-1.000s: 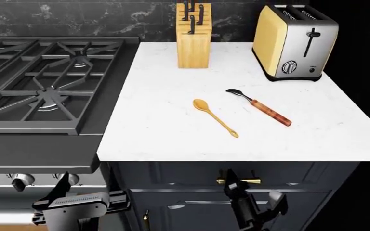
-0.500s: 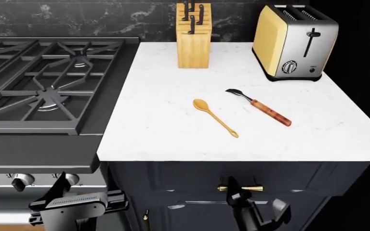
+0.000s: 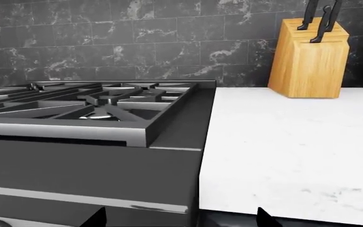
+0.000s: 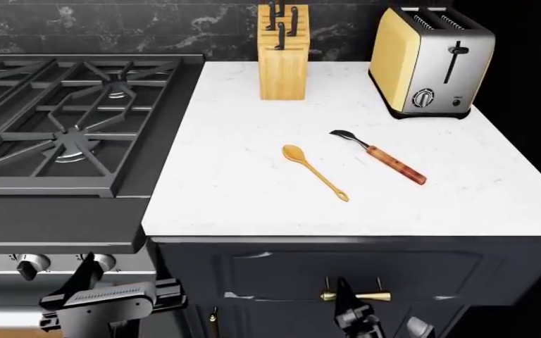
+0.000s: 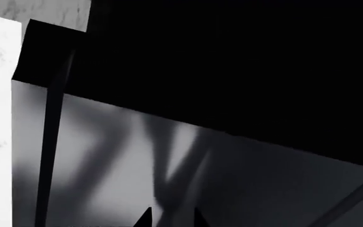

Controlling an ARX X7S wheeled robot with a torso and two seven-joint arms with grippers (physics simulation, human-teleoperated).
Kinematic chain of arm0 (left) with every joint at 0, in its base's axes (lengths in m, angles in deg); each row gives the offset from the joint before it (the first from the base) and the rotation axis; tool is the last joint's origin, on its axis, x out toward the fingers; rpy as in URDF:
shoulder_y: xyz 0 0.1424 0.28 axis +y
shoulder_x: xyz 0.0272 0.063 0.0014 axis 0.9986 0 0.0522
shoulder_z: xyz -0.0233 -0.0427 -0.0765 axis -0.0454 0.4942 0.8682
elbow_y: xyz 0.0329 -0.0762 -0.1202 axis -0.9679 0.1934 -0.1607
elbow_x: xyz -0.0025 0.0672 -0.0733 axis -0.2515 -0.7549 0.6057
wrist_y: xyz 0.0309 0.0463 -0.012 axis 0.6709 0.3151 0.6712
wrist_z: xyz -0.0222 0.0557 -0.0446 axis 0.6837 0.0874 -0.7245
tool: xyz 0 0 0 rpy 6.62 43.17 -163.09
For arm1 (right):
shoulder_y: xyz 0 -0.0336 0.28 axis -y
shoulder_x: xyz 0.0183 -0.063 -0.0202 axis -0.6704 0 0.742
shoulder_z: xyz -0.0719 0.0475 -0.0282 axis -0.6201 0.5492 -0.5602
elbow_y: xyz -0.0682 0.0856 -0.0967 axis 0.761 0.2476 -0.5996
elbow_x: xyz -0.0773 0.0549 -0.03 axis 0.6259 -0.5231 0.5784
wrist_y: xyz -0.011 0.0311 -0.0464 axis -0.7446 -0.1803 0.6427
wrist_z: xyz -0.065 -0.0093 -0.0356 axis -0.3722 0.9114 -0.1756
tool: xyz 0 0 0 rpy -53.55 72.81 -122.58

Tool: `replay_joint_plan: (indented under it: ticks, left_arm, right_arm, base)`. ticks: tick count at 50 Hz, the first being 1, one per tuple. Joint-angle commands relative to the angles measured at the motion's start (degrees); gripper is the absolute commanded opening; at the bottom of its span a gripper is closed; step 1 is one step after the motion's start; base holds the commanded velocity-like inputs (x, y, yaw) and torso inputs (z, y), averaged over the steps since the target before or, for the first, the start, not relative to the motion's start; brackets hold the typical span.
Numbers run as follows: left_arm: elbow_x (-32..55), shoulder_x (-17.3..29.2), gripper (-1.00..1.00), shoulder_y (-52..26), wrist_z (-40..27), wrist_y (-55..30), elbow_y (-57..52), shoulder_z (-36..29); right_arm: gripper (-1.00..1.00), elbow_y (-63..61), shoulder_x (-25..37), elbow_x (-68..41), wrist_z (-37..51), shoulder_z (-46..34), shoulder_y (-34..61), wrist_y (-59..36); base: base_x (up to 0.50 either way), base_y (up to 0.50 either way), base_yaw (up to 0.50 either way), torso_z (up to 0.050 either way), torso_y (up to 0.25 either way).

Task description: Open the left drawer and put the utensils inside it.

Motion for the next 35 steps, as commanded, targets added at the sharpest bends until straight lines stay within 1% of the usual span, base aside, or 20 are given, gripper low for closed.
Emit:
replay_joint_plan:
  ticks: [1, 10, 21, 26, 35]
  left_arm:
    - [-0.2, 0.0, 1.00, -0.3, -0.1, -0.2, 0.3, -0.6]
    - [-0.1, 0.3, 1.00, 0.1, -0.5, -0.2, -0.4, -0.5]
    - [0.1, 0.5, 1.00, 0.5, -0.8, 0.2, -0.8, -0.4]
    - [-0.1, 0.5, 1.00, 0.3, -1.0, 0.3, -0.4, -0.6]
    - [-0.7, 0.3, 1.00, 0.0, -1.2, 0.3, 0.2, -1.3]
  right_arm:
    - [-1.00, -3.7, 0.6, -0.7, -1.8, -3.5, -5.5, 1.3]
    - [-1.00, -7.3, 1.0, -0.9, -2.9, -5.1, -10.3, 2.0]
    - [-1.00, -5.5, 1.2, -1.4, -6.7, -6.8, -13.3, 3.1]
    - [-1.00, -2.5, 1.3, -1.8, -9.2, -7.1, -13.7, 3.8]
    - [-1.00, -2.6, 2.1, -2.2, -11.2, -7.9, -16.0, 4.2]
  base:
    - [0.00, 0.00, 0.00, 0.000, 0.000]
    - [0.00, 0.00, 0.00, 0.000, 0.000]
    - [0.00, 0.00, 0.00, 0.000, 0.000]
    - [0.00, 0.00, 0.00, 0.000, 0.000]
    - [0.00, 0.00, 0.00, 0.000, 0.000]
